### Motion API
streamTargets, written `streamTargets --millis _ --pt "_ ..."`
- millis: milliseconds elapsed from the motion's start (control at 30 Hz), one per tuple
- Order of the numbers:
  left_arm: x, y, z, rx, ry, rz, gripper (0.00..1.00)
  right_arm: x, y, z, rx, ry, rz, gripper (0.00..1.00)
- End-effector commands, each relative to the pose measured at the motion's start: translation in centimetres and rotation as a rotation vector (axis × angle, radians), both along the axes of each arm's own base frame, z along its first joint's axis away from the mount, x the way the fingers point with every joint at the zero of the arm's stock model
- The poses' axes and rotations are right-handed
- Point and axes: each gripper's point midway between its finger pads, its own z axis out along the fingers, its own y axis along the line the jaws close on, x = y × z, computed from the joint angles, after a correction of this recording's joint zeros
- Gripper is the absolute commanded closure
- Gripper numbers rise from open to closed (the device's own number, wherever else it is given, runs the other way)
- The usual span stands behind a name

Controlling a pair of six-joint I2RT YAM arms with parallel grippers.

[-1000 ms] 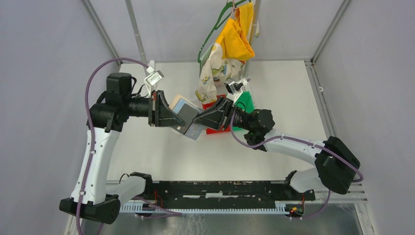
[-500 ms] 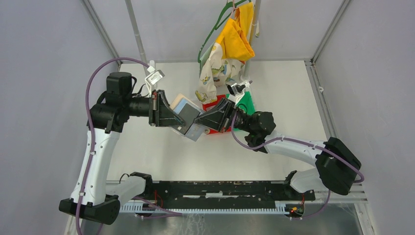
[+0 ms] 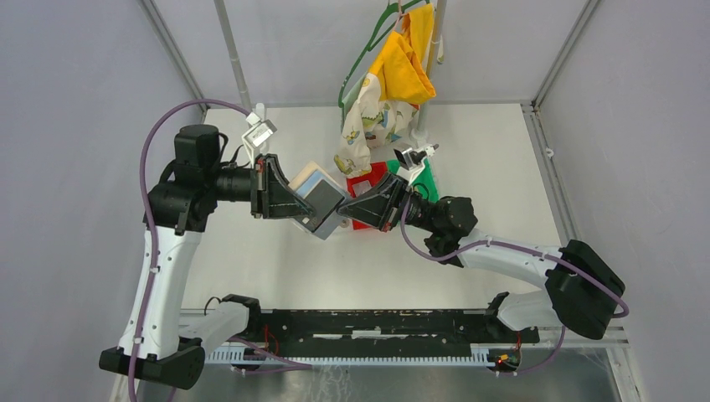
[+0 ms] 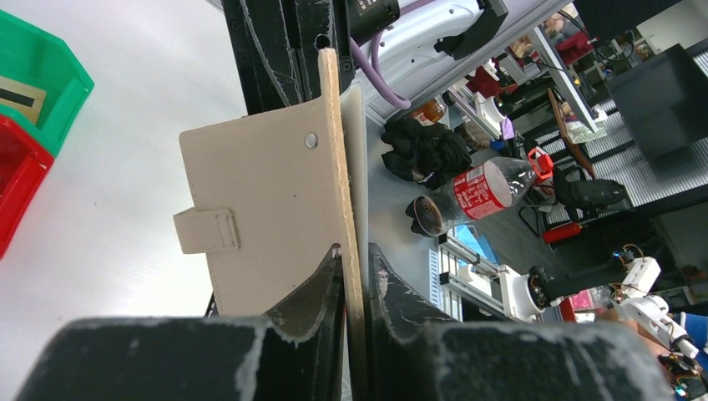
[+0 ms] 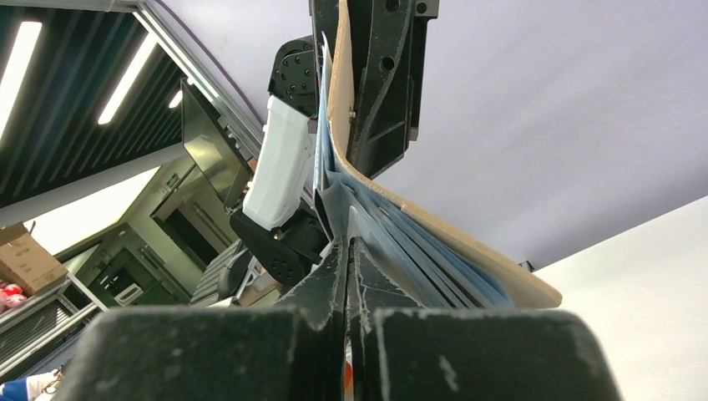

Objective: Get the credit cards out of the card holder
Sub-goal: Remove the credit card from the card holder.

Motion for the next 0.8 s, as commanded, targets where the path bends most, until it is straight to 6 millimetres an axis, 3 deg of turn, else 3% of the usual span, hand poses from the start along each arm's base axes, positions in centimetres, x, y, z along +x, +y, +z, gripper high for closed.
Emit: streamTargets --millis 0,67,267,600,767 --pt "-1.7 0.1 2.4 -0.05 -0.056 -0.053 0.82 -0.4 -0.8 2.4 0.075 -0.054 -0.006 0.98" --pt "-1.6 0.1 2.3 -0.049 -0.058 -0.051 0.82 -0.5 -0.6 2.9 0.085 -0.059 0.01 0.72" --pt "-1.4 0.1 2.1 -0.044 -0.059 -0.043 0.81 -0.9 -0.1 4.0 0.097 -0.079 0.032 0.62" --pt "-0.8 0.2 1.3 -0.017 -0.083 0.003 0.82 -0.8 0.9 4.1 0.094 -0.074 0.045 0.61" --pt "-1.0 0.2 1.6 -0.022 -0.08 -0.002 0.81 -1.1 1.0 4.0 0.12 -0.066 0.071 0.85"
